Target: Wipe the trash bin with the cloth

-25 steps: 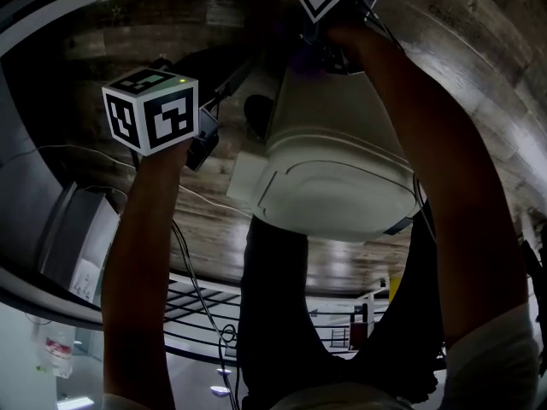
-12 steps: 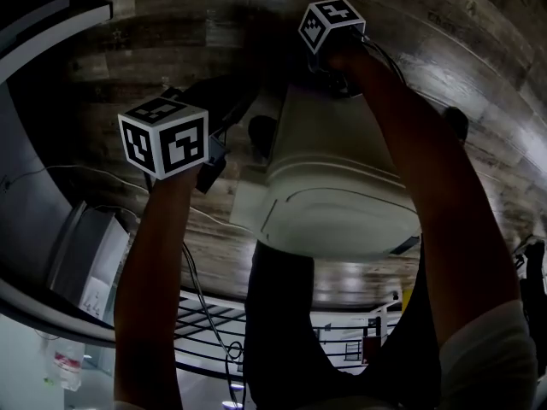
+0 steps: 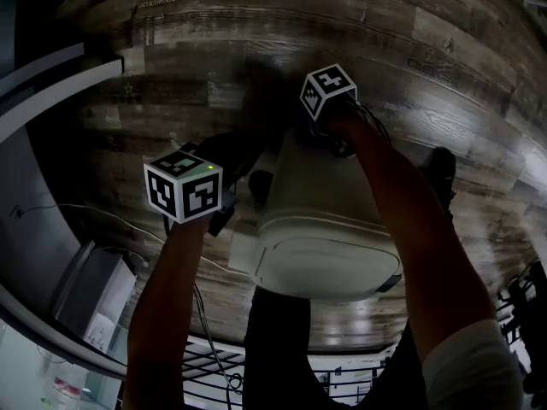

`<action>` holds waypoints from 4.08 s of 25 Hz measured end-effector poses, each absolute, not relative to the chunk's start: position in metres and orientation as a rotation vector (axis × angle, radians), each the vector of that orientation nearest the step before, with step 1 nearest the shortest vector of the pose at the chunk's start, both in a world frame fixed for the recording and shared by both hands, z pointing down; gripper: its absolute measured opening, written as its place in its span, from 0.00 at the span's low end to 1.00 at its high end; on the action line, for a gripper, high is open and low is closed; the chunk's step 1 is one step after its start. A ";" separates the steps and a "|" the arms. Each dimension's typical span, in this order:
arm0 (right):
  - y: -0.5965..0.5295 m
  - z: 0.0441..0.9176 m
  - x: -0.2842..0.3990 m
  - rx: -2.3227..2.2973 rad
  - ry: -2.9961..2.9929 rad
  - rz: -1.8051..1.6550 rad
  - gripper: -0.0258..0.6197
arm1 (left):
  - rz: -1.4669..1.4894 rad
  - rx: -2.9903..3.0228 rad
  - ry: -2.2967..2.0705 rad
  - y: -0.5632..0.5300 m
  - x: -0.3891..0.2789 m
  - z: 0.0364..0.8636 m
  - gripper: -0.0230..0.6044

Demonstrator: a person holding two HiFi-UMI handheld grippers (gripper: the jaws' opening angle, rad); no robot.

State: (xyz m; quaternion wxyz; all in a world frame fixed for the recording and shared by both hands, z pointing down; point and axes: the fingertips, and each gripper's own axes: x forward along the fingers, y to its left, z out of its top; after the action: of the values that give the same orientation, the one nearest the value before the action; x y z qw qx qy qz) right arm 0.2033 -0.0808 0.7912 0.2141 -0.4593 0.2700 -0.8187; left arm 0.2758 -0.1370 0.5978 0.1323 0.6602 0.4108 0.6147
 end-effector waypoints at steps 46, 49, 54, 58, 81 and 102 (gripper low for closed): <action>0.207 0.688 0.122 -1.831 1.082 -2.323 0.19 | 1.684 1.989 1.646 0.126 0.268 0.476 0.05; 0.230 0.651 0.141 -1.989 1.216 -2.256 0.19 | 1.559 2.096 1.532 0.143 0.266 0.439 0.05; 0.249 0.591 0.169 -2.202 1.593 -2.097 0.18 | 1.337 2.279 1.250 0.152 0.262 0.373 0.05; 0.266 0.542 0.179 -2.324 1.805 -2.003 0.19 | 1.181 2.381 1.041 0.152 0.244 0.323 0.05; 0.241 0.397 0.083 -2.582 2.100 -1.678 0.19 | 0.765 2.468 0.125 0.103 -0.060 0.233 0.05; 0.188 0.495 0.084 -2.775 2.064 -1.298 0.19 | 0.539 2.479 -0.261 0.125 -0.107 0.401 0.05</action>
State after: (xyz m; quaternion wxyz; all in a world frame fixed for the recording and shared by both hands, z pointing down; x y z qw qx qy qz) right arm 0.0836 0.1880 0.4948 -0.2729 -0.7228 0.5374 -0.3381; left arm -0.1072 0.1251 0.4012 0.2915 0.9298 -0.0979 0.2023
